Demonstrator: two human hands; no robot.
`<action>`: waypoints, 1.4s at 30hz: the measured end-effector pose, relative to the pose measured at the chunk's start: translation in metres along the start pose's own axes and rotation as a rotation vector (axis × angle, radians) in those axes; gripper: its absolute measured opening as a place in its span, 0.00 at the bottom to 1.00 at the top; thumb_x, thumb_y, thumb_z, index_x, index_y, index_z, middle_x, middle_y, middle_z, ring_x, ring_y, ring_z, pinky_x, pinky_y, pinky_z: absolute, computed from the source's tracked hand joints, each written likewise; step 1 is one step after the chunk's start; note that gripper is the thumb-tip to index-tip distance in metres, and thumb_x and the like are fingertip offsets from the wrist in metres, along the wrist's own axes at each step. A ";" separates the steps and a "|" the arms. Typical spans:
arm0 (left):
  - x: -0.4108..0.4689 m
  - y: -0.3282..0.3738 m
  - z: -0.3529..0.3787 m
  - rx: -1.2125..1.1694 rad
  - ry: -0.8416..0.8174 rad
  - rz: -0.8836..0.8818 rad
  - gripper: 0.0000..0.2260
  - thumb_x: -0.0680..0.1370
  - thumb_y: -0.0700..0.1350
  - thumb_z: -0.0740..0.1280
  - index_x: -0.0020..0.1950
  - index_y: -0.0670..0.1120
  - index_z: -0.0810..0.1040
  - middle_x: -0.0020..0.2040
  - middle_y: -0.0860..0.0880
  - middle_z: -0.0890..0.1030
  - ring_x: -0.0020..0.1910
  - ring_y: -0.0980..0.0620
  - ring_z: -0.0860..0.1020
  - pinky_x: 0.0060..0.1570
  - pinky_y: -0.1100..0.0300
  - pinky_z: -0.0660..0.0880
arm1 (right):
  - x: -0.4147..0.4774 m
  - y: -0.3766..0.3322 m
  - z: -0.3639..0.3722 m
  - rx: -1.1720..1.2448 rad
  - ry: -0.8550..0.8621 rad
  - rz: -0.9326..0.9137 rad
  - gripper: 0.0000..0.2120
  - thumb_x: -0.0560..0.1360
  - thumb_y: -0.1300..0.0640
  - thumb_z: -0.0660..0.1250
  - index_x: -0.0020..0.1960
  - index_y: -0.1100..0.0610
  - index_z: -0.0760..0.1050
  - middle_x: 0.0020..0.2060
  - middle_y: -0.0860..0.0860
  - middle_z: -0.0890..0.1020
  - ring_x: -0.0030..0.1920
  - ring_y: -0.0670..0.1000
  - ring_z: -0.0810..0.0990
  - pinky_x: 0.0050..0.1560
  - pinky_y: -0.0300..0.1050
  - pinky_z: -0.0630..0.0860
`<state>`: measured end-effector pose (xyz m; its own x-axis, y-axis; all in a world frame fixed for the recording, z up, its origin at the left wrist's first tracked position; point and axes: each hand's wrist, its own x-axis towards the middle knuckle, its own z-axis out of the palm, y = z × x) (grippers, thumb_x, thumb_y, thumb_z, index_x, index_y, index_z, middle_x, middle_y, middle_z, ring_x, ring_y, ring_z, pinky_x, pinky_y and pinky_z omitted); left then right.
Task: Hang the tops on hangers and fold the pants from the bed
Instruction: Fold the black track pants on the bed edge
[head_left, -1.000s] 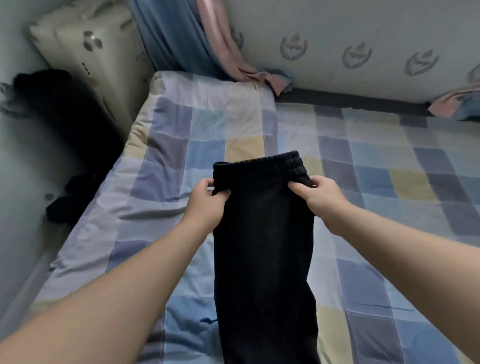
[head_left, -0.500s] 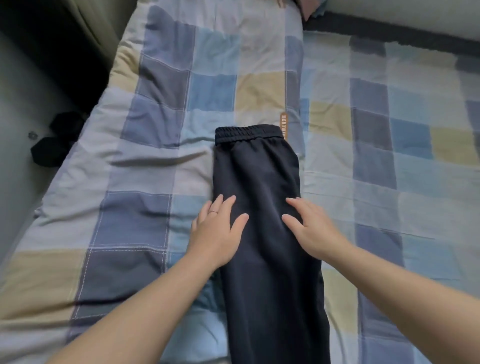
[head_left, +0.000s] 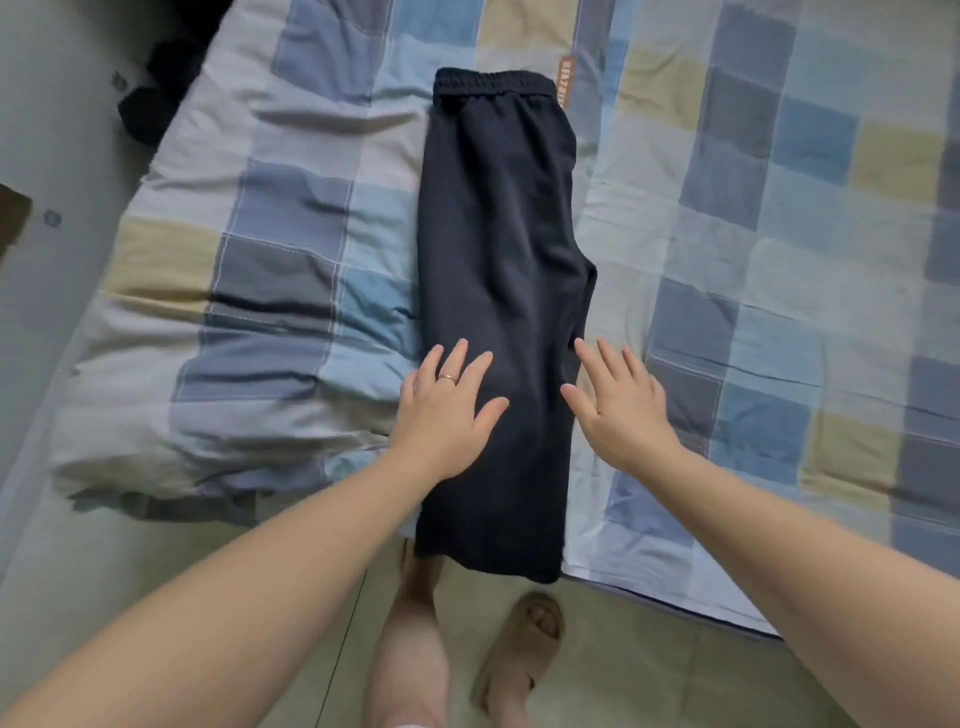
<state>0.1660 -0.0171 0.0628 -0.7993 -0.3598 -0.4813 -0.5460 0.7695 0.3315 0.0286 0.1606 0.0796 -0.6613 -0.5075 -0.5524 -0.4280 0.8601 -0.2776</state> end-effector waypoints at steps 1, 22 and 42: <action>-0.017 0.004 0.009 0.012 -0.005 0.000 0.28 0.82 0.64 0.50 0.81 0.57 0.54 0.83 0.51 0.50 0.81 0.47 0.46 0.77 0.47 0.50 | -0.017 0.009 0.006 -0.033 -0.004 -0.011 0.29 0.82 0.38 0.49 0.81 0.41 0.47 0.81 0.48 0.51 0.81 0.55 0.46 0.77 0.61 0.49; -0.128 -0.048 0.184 -0.680 0.078 -0.497 0.30 0.78 0.53 0.70 0.76 0.47 0.62 0.74 0.49 0.68 0.71 0.49 0.69 0.66 0.57 0.67 | -0.105 0.084 0.201 0.311 -0.125 0.042 0.34 0.82 0.44 0.58 0.82 0.50 0.47 0.80 0.49 0.56 0.79 0.52 0.56 0.77 0.56 0.59; -0.142 -0.069 0.196 -0.903 -0.459 -0.503 0.21 0.64 0.53 0.74 0.55 0.49 0.82 0.51 0.49 0.86 0.51 0.50 0.84 0.55 0.53 0.80 | -0.120 0.050 0.236 1.129 -0.357 0.486 0.19 0.72 0.54 0.76 0.61 0.56 0.80 0.51 0.51 0.87 0.53 0.51 0.85 0.56 0.48 0.80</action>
<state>0.3665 0.0846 -0.0502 -0.3715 -0.1502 -0.9162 -0.9098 -0.1377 0.3914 0.2314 0.2770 -0.0537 -0.3252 -0.2387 -0.9150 0.6839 0.6089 -0.4019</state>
